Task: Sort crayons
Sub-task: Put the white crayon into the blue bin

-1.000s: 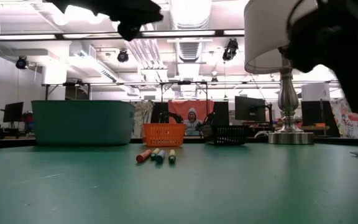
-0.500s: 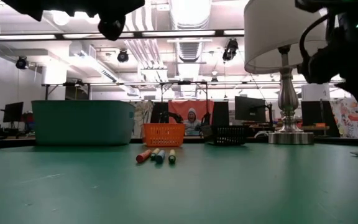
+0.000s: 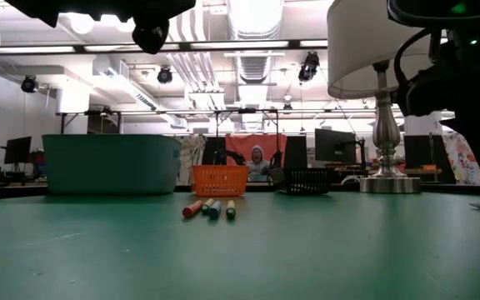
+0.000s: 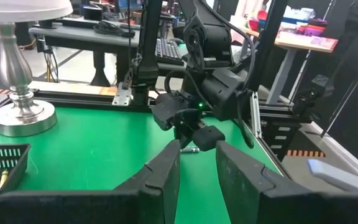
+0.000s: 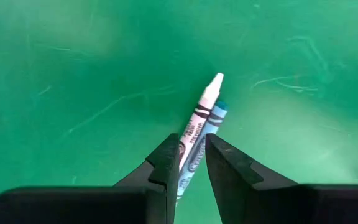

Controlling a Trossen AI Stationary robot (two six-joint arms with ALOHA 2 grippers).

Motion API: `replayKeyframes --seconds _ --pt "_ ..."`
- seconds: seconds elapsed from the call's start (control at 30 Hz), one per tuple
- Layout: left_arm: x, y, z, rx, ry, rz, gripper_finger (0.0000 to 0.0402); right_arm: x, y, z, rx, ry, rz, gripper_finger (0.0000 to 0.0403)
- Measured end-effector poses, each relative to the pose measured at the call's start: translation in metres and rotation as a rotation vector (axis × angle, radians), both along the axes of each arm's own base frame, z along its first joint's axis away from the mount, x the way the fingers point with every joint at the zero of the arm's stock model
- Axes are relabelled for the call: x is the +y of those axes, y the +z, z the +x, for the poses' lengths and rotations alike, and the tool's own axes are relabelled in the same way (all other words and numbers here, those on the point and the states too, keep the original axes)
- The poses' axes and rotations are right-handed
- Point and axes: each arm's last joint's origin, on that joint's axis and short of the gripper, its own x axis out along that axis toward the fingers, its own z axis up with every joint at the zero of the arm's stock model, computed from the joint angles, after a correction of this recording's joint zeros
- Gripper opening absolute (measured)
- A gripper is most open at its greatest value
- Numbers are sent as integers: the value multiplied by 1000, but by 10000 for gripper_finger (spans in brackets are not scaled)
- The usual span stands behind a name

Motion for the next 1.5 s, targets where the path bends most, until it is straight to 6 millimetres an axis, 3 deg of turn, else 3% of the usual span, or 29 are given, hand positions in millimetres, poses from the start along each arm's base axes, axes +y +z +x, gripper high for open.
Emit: replayKeyframes --seconds 0.4,0.83,1.2,1.5 --pt "0 1 0 -4 12 4 86 -4 -1 -2 -2 -10 -92 73" --pt "1 5 1 -46 14 36 86 0 -22 4 43 1 -113 73" --pt "2 5 1 -52 65 43 86 0 -22 7 7 31 -126 72" --pt "2 6 1 -64 64 84 86 1 -23 10 -24 60 -130 24"
